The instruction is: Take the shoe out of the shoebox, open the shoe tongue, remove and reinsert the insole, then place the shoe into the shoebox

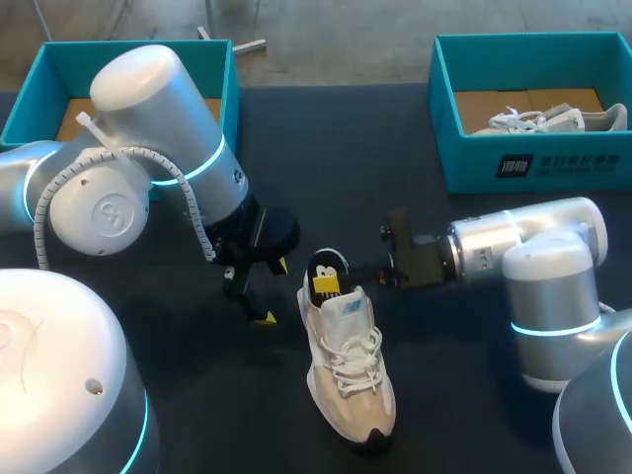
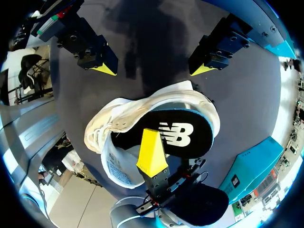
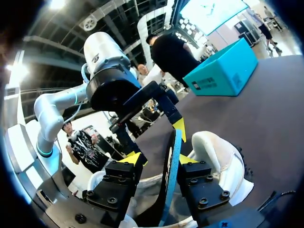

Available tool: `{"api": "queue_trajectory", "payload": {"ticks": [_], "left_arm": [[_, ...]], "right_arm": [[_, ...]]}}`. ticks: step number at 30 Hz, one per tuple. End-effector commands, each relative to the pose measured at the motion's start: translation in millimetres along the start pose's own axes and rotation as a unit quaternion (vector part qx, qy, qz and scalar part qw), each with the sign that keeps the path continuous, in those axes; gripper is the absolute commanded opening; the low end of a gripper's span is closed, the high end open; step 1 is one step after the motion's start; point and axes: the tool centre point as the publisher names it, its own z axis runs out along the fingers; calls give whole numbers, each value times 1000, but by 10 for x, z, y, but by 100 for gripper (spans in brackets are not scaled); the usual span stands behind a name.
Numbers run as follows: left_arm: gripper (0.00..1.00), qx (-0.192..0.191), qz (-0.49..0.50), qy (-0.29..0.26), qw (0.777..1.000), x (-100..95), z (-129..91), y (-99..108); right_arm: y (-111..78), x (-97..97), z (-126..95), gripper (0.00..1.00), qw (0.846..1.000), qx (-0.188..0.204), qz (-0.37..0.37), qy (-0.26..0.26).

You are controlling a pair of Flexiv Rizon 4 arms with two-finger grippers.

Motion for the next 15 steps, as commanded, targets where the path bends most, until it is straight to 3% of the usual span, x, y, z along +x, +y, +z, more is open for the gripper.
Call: {"api": "queue_trajectory", "payload": {"ticks": [1,4,7,15], "left_arm": [[100,-1,0,-1,1000,5,4,1],[100,-1,0,-1,1000,5,4,1],[100,-1,0,-1,1000,5,4,1],[100,-1,0,-1,1000,5,4,1]], "right_arm": [[20,33,-22,41,1000,-4,-2,-9],[36,4,-40,31,1000,-11,-4,-13],[47,-33,-51,2,1000,-16,-2,-17],[-71,-115,-19,0,999,-9,27,-25]]}}
